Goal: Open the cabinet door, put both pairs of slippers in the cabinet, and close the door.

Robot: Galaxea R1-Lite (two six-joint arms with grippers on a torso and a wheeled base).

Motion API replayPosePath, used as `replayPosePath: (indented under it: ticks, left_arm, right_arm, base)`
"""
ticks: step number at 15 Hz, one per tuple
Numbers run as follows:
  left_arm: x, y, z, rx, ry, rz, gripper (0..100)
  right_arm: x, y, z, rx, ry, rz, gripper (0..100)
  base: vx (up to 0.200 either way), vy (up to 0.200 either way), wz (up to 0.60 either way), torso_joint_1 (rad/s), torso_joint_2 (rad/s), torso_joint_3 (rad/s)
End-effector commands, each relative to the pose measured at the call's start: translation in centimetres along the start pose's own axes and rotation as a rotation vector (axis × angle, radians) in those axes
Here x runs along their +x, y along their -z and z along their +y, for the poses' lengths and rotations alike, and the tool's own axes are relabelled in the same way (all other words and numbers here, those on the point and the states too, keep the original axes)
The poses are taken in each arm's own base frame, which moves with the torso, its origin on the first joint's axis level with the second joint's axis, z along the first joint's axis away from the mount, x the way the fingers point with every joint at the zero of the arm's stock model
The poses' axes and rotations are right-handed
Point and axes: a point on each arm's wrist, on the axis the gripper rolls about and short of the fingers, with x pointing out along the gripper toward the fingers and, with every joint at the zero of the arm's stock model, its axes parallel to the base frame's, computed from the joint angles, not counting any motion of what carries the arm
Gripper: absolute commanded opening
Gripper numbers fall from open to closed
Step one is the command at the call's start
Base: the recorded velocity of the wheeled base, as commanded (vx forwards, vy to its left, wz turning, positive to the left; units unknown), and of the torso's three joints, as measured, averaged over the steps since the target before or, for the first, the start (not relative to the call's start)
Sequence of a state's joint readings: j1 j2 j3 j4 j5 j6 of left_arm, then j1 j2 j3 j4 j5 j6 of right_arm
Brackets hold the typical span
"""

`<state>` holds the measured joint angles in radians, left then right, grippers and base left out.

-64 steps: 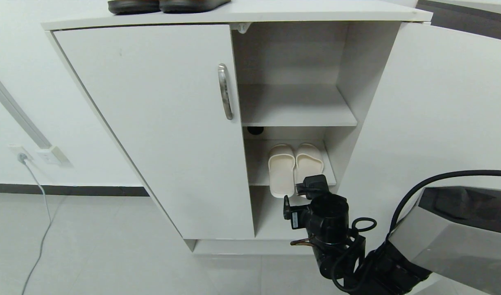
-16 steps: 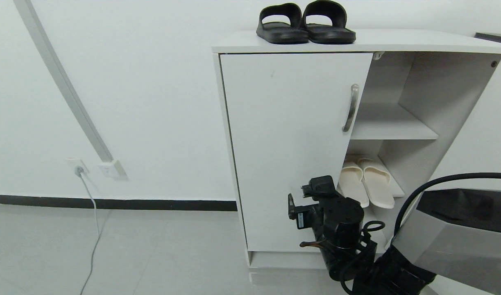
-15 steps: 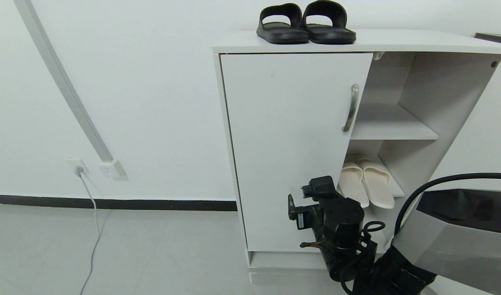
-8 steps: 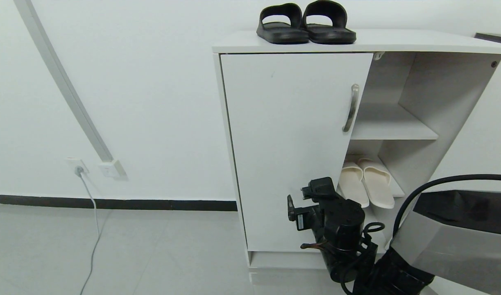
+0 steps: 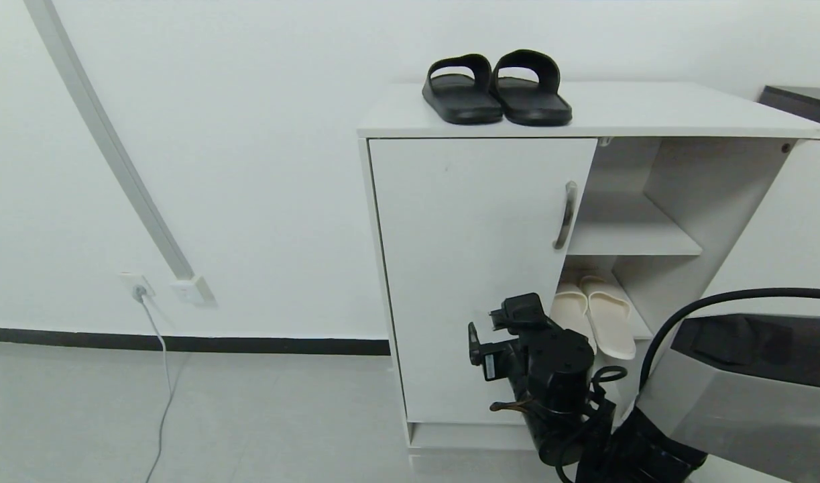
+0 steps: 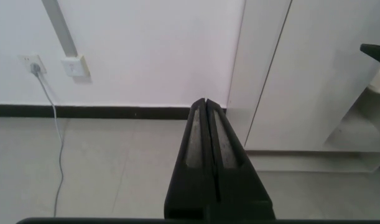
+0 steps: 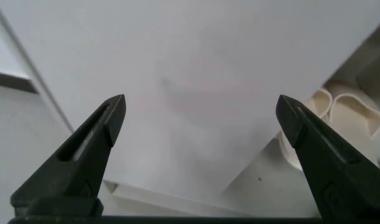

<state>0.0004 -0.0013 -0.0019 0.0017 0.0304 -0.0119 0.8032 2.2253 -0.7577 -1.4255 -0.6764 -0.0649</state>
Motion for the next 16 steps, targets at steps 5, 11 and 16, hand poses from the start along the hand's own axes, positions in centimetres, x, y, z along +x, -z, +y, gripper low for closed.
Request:
replayPosePath:
  ticks: [5, 11, 16]
  left_arm:
    - [0.01, 0.01, 0.0, 0.0, -0.001, 0.001, 0]
    - [0.01, 0.01, 0.0, 0.0, -0.001, 0.001, 0]
    - [0.01, 0.01, 0.0, 0.0, 0.0, 0.001, 0]
  right_arm:
    - [-0.01, 0.02, 0.02, -0.002, -0.001, 0.001, 100]
    - [-0.01, 0.02, 0.02, -0.002, -0.001, 0.001, 100]
    - [-0.01, 0.02, 0.02, -0.002, -0.001, 0.001, 100]
  base:
    - [0.0, 0.0, 0.0, 0.115, -0.46, -0.346]
    - [0.0, 0.0, 0.0, 0.158, -0.48, -0.324]
    - [0.0, 0.0, 0.0, 0.191, -0.51, -0.318]
